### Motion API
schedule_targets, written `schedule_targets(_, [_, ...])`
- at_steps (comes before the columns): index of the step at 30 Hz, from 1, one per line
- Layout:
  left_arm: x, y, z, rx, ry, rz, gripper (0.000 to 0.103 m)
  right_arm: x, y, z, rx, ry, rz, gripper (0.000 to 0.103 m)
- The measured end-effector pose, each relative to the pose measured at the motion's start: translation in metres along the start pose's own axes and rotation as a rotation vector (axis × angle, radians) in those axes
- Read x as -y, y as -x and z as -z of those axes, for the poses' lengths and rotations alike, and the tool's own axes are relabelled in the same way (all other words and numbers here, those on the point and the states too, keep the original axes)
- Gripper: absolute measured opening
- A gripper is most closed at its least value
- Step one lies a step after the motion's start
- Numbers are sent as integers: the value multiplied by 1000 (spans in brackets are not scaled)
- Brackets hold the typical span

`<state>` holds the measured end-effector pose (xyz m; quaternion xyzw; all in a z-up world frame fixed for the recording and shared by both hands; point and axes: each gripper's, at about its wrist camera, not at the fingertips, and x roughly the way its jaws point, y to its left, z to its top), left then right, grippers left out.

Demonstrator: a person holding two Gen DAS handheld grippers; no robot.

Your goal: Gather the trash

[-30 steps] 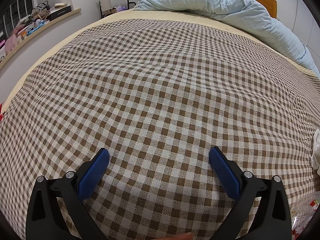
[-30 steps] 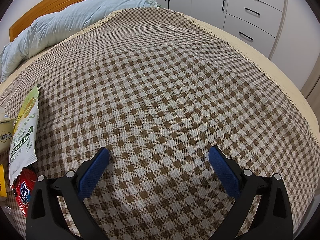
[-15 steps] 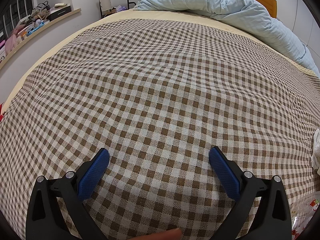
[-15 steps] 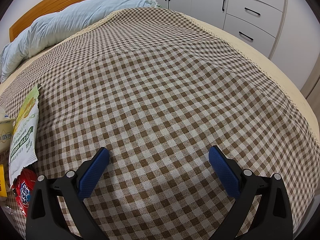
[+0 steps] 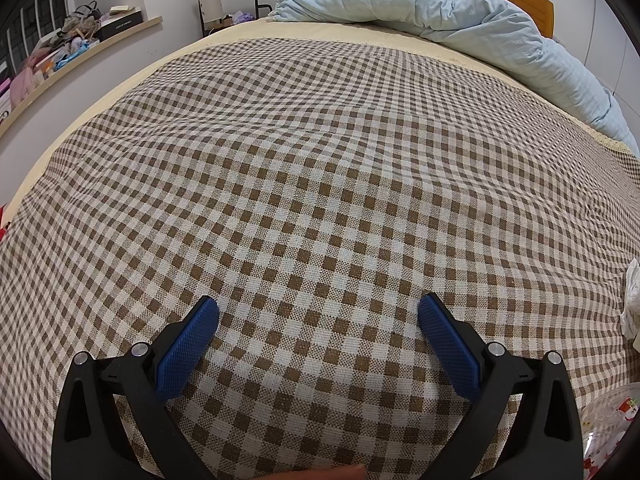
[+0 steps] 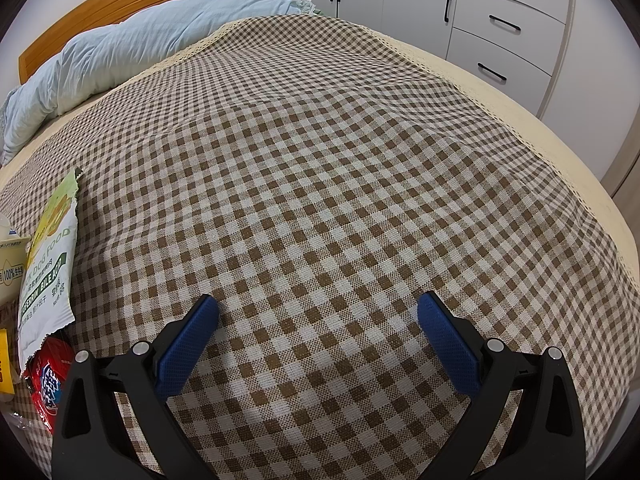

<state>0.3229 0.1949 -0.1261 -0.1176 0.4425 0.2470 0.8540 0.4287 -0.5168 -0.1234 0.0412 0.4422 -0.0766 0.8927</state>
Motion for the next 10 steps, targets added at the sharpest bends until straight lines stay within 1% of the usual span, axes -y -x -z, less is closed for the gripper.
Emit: schedule_targets(10, [0,0,0,-2,-2,-4,97,0,0,0,0,0,0,96])
